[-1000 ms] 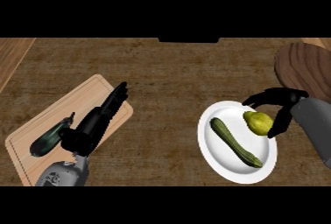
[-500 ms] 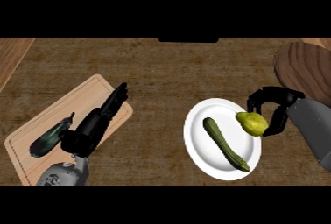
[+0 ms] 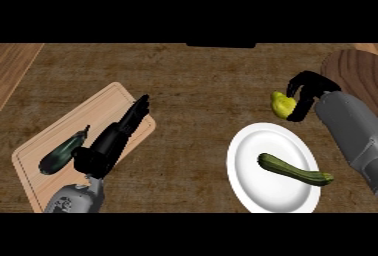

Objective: Pick the pear from the plate and place it in the bowl

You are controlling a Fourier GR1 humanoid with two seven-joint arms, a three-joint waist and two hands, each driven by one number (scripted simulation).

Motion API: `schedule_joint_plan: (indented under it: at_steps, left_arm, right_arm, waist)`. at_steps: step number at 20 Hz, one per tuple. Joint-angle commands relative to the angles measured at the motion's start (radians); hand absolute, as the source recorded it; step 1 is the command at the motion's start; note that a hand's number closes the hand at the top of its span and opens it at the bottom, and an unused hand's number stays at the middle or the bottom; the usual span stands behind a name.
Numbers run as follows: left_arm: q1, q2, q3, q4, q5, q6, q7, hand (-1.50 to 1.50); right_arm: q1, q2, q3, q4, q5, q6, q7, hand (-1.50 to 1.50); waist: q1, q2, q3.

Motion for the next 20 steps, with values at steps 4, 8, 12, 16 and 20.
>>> schedule_joint_plan:
  at_steps: [4,8,12,16,20]
  left_arm:
    - [-0.008,0.022,0.015,-0.008,0.007,-0.022,-0.002,0.00]
    - [0.003,0.007,0.023,0.016,0.016,-0.020,-0.022,0.00]
    - [0.008,-0.039,-0.026,0.022,-0.029,0.017,-0.014,0.00]
    - [-0.018,-0.042,-0.004,0.040,-0.022,0.015,0.001,0.00]
    - [0.014,-0.013,0.023,-0.010,-0.011,-0.009,-0.011,0.00]
  right_arm:
    - [-0.121,0.020,0.070,0.015,0.151,-0.371,0.400,1.50]
    - [-0.176,0.044,0.077,-0.034,0.193,-0.556,0.488,1.50]
    - [-0.267,0.028,0.047,-0.071,0.202,-0.662,0.552,1.50]
    - [-0.230,-0.018,-0.014,-0.089,0.176,-0.771,0.502,1.50]
    - [-0.205,-0.065,-0.051,-0.041,0.178,-0.782,0.486,1.50]
  waist:
    - [0.009,-0.001,0.001]
    - [-0.008,-0.004,0.002]
    - [-0.011,-0.003,0.003]
    - [-0.022,-0.003,0.003]
    - [-0.020,-0.004,0.003]
